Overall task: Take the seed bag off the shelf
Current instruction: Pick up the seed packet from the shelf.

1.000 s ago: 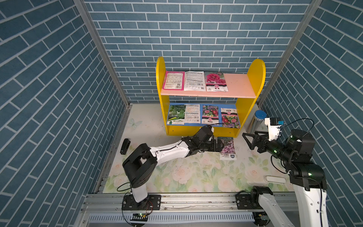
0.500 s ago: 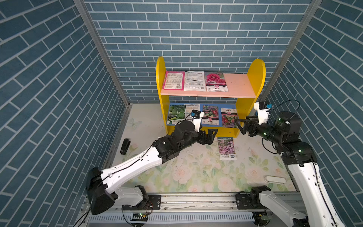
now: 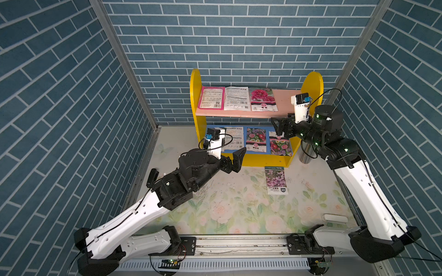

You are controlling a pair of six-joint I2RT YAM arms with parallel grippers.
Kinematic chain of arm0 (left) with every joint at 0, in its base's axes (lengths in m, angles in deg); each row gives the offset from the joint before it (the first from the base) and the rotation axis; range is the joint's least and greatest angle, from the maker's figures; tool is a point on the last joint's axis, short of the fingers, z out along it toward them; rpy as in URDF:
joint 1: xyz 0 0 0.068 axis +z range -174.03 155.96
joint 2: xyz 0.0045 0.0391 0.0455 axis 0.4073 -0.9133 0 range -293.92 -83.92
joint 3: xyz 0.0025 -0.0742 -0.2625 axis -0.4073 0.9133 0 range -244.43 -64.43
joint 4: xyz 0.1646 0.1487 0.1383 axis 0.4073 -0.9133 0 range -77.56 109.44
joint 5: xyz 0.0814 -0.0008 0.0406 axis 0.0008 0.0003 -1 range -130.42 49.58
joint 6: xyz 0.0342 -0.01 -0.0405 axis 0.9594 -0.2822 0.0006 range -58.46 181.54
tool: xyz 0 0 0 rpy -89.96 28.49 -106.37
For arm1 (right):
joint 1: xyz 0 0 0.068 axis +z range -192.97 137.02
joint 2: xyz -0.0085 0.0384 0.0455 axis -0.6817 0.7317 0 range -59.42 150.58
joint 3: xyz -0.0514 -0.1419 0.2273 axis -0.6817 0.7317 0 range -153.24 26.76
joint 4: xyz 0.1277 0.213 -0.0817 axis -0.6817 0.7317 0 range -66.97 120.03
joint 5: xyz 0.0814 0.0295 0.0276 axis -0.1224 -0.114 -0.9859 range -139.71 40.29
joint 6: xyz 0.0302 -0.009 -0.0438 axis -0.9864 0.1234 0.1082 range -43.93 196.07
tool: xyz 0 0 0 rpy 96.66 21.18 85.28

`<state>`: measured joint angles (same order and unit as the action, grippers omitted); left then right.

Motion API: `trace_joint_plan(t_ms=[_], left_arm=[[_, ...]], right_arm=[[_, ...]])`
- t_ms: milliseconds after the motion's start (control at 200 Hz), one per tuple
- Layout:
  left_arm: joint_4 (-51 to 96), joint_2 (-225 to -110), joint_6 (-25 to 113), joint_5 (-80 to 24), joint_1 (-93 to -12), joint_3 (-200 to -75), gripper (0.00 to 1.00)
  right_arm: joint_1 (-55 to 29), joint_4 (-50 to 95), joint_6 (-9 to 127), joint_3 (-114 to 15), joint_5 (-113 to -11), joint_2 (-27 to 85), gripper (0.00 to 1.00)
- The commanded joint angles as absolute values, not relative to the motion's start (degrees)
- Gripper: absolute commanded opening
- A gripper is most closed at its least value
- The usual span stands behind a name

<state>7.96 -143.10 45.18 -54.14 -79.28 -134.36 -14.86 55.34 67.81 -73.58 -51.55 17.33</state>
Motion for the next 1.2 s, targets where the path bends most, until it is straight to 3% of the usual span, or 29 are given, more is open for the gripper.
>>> trace_joint_plan(t_ms=[0,275,465,845,1195], left_arm=[[4.51,-142.07,48.17,-57.51,-79.22,-135.88,1.0],[4.06,-141.42,48.6,-58.03,-79.22,-135.88,1.0],[3.63,-141.67,48.21,-58.58,-79.23,-135.36,1.0],[3.45,-141.67,47.83,-59.15,-79.23,-134.39,1.0],[4.62,-142.32,45.23,-58.06,-79.23,-134.39,1.0]], right_arm=[[-14.52,57.46,71.52,-80.9,-45.95,22.7,0.85],[-14.32,66.27,72.46,-104.64,-43.03,39.87,0.85],[-14.15,66.89,72.11,-110.75,-42.94,46.71,0.85],[-13.81,68.54,72.49,-109.83,-43.25,49.3,0.85],[-13.66,64.21,72.22,-90.77,-43.79,36.14,0.83]])
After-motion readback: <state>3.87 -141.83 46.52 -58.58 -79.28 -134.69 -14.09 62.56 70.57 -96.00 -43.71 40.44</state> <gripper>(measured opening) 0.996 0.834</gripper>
